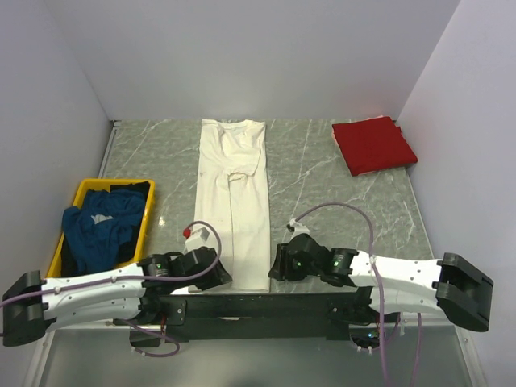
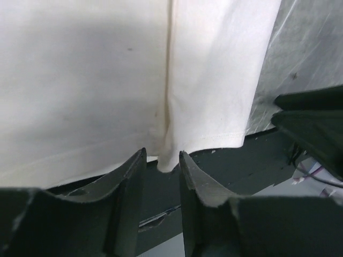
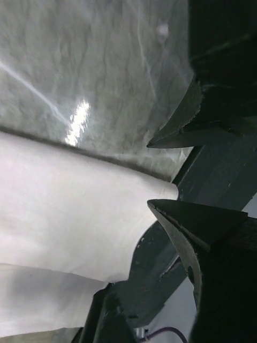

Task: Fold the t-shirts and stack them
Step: Fold the tshirt

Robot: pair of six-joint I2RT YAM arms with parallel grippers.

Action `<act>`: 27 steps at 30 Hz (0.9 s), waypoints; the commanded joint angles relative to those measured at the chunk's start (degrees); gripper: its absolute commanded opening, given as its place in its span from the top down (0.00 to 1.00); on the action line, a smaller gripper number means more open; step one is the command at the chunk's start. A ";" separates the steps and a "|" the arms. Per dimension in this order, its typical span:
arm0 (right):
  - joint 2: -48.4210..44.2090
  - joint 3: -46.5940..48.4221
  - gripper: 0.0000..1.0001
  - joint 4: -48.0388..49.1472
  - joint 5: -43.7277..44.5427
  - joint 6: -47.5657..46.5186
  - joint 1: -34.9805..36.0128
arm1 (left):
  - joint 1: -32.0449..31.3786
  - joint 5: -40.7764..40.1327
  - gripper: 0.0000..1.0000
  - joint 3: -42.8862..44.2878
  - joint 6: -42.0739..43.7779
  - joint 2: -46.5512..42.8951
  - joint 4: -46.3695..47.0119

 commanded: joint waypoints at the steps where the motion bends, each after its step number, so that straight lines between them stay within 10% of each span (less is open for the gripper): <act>1: 2.39 -1.05 0.50 7.08 -2.97 3.41 1.87 | -0.34 -6.12 0.64 2.45 -6.46 -4.86 -10.12; 15: 6.87 -6.24 0.55 17.70 -4.20 12.02 3.20 | -0.34 -17.38 0.64 3.51 -22.38 -21.31 -30.11; 27: 2.50 -7.64 0.95 9.74 -7.44 4.31 -6.19 | -0.34 -16.59 0.61 7.28 -12.28 -15.60 -20.71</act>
